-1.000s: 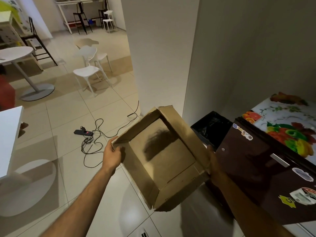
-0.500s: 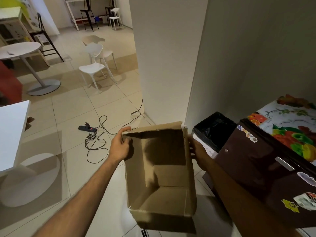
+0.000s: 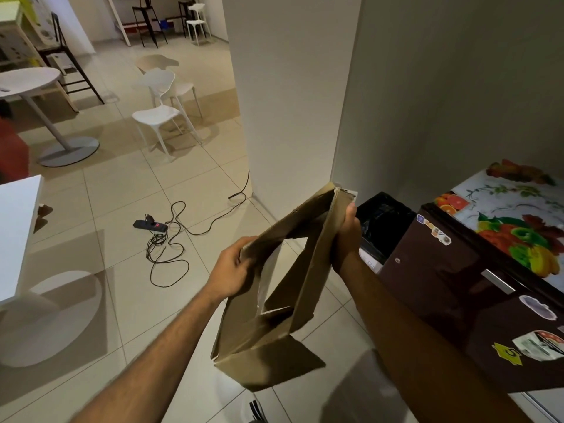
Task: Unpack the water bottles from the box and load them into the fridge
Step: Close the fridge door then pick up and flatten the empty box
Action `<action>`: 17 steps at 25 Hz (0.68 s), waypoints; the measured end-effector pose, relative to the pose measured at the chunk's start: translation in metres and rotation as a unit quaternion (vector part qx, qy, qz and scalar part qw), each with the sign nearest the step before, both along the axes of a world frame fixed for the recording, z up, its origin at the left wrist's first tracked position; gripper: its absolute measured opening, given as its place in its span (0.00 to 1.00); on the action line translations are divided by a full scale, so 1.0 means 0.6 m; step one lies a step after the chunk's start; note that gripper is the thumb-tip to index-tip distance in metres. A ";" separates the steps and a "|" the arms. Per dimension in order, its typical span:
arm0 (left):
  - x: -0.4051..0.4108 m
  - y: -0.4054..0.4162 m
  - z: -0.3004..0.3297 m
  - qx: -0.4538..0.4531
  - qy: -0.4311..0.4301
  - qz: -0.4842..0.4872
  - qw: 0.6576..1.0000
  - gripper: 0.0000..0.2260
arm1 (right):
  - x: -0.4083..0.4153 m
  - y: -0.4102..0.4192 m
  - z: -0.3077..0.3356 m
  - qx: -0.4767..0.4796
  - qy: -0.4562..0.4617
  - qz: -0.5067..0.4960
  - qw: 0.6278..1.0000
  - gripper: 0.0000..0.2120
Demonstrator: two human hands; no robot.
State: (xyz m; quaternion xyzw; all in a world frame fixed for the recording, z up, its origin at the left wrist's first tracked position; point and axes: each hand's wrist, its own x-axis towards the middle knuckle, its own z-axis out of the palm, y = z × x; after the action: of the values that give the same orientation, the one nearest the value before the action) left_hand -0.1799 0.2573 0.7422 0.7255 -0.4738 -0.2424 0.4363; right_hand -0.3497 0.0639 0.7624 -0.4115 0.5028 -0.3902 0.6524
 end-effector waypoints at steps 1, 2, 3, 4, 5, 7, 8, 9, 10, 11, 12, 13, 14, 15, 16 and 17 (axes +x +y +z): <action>-0.010 -0.001 0.000 0.013 0.026 -0.008 1.000 0.18 | 0.003 -0.004 0.007 0.008 0.010 -0.013 1.000 0.31; -0.025 -0.002 0.007 0.025 0.056 -0.019 0.998 0.16 | 0.006 -0.009 0.008 0.012 0.014 -0.025 1.000 0.31; -0.038 -0.002 0.007 0.027 0.088 -0.024 0.995 0.13 | 0.007 -0.014 0.008 0.021 0.014 -0.034 0.999 0.32; -0.050 0.000 0.009 0.021 0.130 -0.027 0.991 0.12 | 0.008 -0.018 0.008 0.033 0.011 -0.038 0.999 0.32; -0.059 0.003 0.009 0.014 0.178 -0.026 0.984 0.14 | 0.008 -0.020 0.008 0.042 0.005 -0.045 0.998 0.32; -0.066 0.011 -0.002 0.017 0.204 -0.040 0.978 0.25 | 0.006 -0.021 0.004 0.049 -0.012 -0.061 0.997 0.28; -0.067 0.013 -0.007 0.033 0.176 -0.052 0.982 0.30 | 0.004 -0.021 0.001 0.050 -0.020 -0.068 0.996 0.25; -0.069 0.013 -0.010 0.052 0.145 -0.058 0.986 0.34 | 0.004 -0.022 0.000 0.048 -0.027 -0.074 0.996 0.23; -0.070 0.011 -0.011 0.068 0.111 -0.054 0.990 0.38 | 0.003 -0.019 0.003 0.044 -0.030 -0.076 0.996 0.21; -0.069 0.007 -0.014 0.074 0.088 -0.042 0.993 0.39 | 0.004 -0.020 0.004 0.033 -0.025 -0.078 0.996 0.21; -0.068 0.003 -0.015 0.071 0.074 -0.033 0.994 0.37 | 0.006 -0.022 0.004 0.022 -0.018 -0.077 0.997 0.22; -0.064 0.000 -0.020 0.066 0.068 -0.025 0.995 0.34 | 0.008 -0.023 0.004 0.006 -0.009 -0.068 0.998 0.23; -0.061 -0.001 -0.023 0.063 0.063 -0.021 0.996 0.30 | 0.009 -0.022 0.003 -0.015 0.009 -0.065 0.998 0.24; -0.058 -0.001 -0.024 0.061 0.057 -0.013 0.996 0.25 | 0.009 -0.019 0.005 -0.048 0.031 -0.064 0.996 0.25; -0.057 -0.001 -0.027 0.063 0.053 -0.004 0.997 0.21 | 0.007 -0.021 0.001 -0.087 0.058 -0.063 0.993 0.26; -0.056 -0.001 -0.028 0.063 0.050 0.007 0.997 0.18 | 0.004 -0.024 -0.003 -0.123 0.085 -0.056 0.987 0.29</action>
State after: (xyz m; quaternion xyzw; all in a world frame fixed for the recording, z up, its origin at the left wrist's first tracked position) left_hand -0.2135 0.2567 0.7251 0.7417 -0.4303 -0.3047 0.4146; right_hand -0.3475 0.0494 0.7606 -0.4916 0.5270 -0.4489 0.5283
